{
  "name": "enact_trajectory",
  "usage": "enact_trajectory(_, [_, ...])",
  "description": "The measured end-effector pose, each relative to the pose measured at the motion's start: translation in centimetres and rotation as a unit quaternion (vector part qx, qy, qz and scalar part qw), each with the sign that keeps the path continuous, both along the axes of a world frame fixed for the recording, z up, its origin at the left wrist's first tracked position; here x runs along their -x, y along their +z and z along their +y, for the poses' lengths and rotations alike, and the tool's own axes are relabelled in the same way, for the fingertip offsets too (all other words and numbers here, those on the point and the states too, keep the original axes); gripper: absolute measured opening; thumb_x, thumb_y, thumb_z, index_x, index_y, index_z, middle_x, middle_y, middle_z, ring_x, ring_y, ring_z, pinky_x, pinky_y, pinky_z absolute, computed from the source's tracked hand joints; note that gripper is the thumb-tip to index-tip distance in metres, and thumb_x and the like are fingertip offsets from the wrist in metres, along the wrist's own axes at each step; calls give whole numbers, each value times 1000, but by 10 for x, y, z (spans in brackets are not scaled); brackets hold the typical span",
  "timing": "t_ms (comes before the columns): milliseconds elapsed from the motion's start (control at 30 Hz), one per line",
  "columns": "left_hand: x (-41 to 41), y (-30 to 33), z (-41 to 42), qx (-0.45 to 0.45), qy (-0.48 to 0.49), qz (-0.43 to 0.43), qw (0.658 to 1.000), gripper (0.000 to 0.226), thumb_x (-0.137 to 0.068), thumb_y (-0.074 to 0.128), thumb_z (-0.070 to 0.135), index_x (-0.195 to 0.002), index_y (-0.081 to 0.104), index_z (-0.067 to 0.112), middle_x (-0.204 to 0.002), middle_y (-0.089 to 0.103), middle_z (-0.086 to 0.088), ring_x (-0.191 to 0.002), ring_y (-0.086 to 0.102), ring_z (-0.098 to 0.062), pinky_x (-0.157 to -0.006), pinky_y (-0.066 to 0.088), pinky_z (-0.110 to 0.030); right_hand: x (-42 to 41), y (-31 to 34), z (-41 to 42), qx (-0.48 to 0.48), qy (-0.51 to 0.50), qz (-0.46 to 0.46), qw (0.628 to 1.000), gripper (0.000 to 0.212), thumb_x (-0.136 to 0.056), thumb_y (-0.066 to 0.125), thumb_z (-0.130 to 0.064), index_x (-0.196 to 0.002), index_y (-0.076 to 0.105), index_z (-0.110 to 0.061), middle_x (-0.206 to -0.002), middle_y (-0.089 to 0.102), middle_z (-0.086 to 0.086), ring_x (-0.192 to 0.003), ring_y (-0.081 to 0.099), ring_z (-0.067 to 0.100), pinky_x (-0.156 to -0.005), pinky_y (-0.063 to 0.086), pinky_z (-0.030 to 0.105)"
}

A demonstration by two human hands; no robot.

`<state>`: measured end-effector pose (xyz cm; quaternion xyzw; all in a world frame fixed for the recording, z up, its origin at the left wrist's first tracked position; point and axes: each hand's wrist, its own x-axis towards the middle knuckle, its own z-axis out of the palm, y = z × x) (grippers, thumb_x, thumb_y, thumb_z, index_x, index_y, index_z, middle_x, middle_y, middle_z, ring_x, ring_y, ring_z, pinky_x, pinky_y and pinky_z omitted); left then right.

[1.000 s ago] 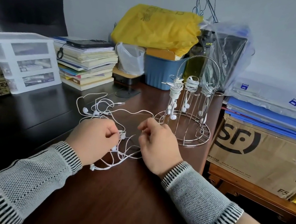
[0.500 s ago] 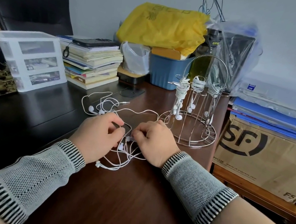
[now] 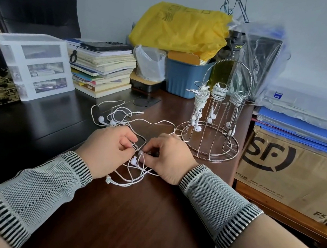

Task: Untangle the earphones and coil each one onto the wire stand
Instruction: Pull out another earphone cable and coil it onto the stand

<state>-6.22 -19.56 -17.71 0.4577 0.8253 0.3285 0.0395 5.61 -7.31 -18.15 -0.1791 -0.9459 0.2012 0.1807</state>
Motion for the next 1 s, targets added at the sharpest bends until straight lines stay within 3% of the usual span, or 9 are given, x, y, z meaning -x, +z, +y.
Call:
enact_trajectory(133, [1, 4, -3, 19, -20, 6, 1000, 22, -86, 62, 8, -86, 64, 30, -88, 68, 13, -79, 65, -1, -77, 53, -24, 0, 0, 1, -2, 18, 6, 1000, 17, -84, 68, -41, -93, 73, -27, -86, 55, -5, -93, 50, 17, -91, 40, 27])
enact_trajectory(233, [0, 10, -5, 82, -54, 7, 995, 19, -84, 64, 12, -83, 65, 30, -78, 71, 10, -66, 62, 1, -63, 45, -14, 2, -2, 1, -6, 22, 18, 1000, 10, -83, 69, -34, -87, 72, -26, -85, 57, -4, -91, 52, 18, -94, 39, 30])
enact_trajectory(333, [0, 16, -7, 101, -71, 5, 992, 12, -80, 71, 20, -83, 65, 30, -78, 71, 12, -66, 61, 9, -58, 40, -5, 3, -2, 1, -5, 27, 11, 1000, 13, -82, 69, -36, -93, 71, -28, -88, 57, -4, -93, 52, 19, -95, 39, 30])
enact_trajectory(400, [1, 17, -8, 104, -79, 13, 991, 14, -79, 74, 23, -82, 63, 31, -80, 69, 15, -69, 59, 14, -59, 39, -1, 3, -2, 1, -8, 26, 13, 1000, 12, -84, 67, -30, -94, 71, -27, -92, 59, -2, -93, 52, 19, -94, 40, 30])
enact_trajectory(600, [3, 11, -7, 106, -88, 45, 989, 30, -80, 72, 26, -97, 54, 42, -90, 63, 17, -82, 61, 5, -66, 40, -5, -1, 0, 2, 18, 24, 82, 996, 15, -83, 58, -5, -91, 66, -16, -89, 53, -8, -94, 53, 19, -81, 38, 21])
enact_trajectory(733, [3, 8, -6, 100, -97, 44, 989, 30, -81, 71, 30, -101, 56, 47, -88, 63, 18, -80, 60, 4, -69, 41, -10, -6, 0, -4, 51, 41, 90, 994, 6, -88, 62, -20, -83, 64, -18, -86, 60, -6, -91, 53, 17, -82, 40, 26])
enact_trajectory(833, [4, 4, -6, 94, -94, 46, 990, 23, -81, 71, 35, -99, 63, 45, -88, 63, 17, -78, 59, 3, -69, 42, -13, -10, 0, -5, 32, 39, 49, 997, 16, -84, 68, -33, -75, 61, -23, -79, 55, -8, -85, 47, 11, -74, 34, 16])
enact_trajectory(1000, [3, 4, -5, 87, -92, 78, 989, 15, -78, 71, 35, -88, 62, 41, -95, 57, 16, -79, 58, 0, -66, 37, -13, -10, 0, -3, 3, 48, 21, 999, 6, -82, 67, -23, -77, 68, -20, -79, 52, -13, -81, 43, 6, -75, 26, 3])
